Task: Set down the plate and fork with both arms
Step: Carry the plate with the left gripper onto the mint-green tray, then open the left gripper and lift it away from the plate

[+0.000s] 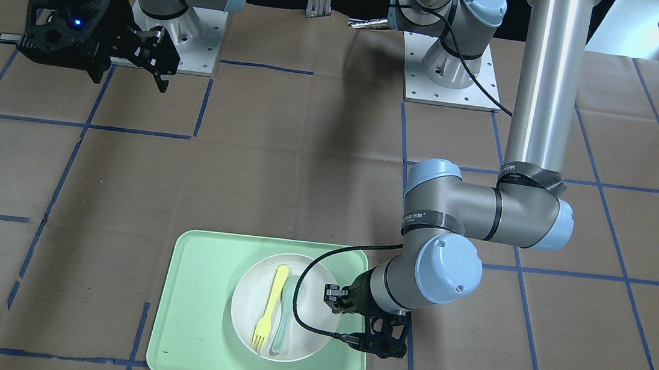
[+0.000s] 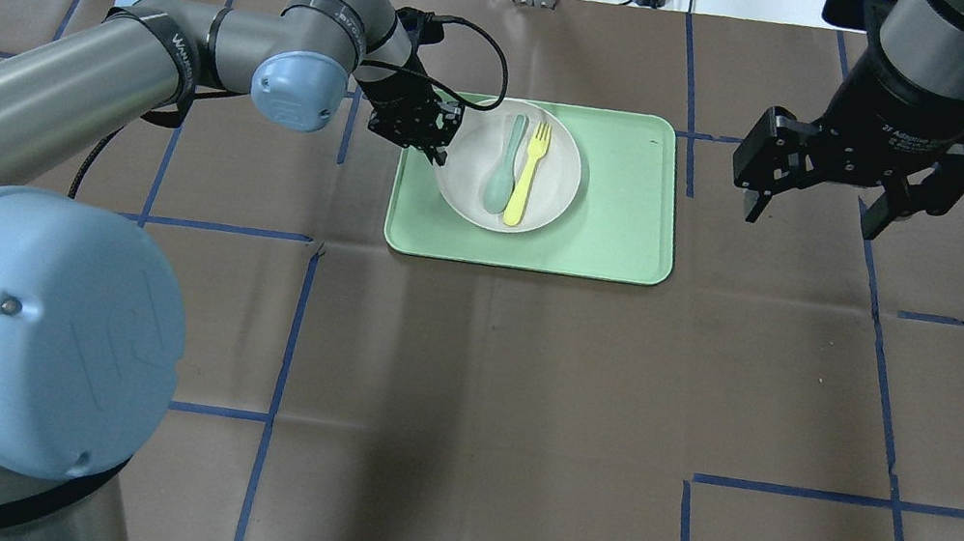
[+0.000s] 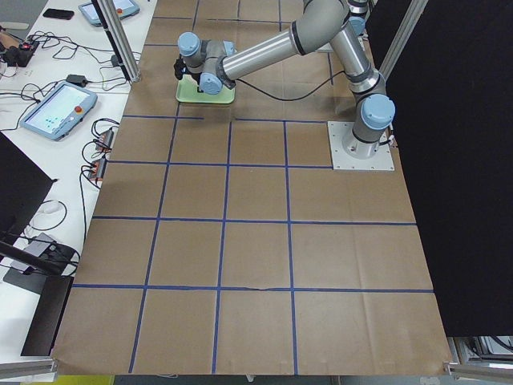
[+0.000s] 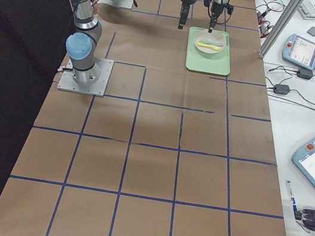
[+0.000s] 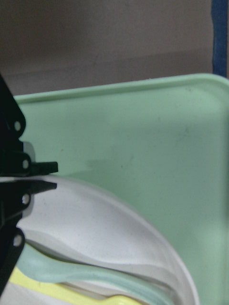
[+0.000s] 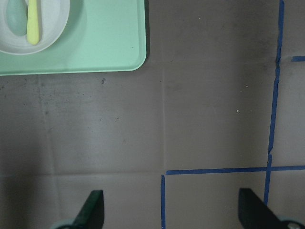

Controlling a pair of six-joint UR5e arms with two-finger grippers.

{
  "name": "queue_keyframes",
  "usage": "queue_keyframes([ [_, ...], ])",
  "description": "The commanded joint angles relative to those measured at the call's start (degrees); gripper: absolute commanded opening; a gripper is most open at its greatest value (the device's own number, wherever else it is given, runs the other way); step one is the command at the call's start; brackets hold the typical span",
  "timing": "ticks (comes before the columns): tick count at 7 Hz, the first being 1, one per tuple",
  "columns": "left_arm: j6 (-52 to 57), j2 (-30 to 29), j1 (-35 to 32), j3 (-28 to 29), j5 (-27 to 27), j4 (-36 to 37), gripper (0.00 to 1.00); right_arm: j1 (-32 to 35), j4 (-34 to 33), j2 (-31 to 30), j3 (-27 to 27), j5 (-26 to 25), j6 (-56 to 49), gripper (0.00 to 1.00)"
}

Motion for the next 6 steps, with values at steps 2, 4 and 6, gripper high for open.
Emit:
queue_keyframes([
  [2, -1.6, -1.94, -0.32, 2.36, -2.22, 0.34, 0.01, 0.0, -0.37, 0.0, 0.0, 0.0, 0.0, 1.0],
  [4, -1.69, -1.6, -0.76, 2.19, -1.78, -0.19, 0.99, 0.18, -0.46, 0.09, 0.0, 0.0, -0.09, 1.0],
  [6, -3.27, 1.54, -1.11, 2.37, -1.61, -3.59, 0.99, 0.26, -0.63, 0.09, 0.0, 0.09, 0.34, 1.0],
])
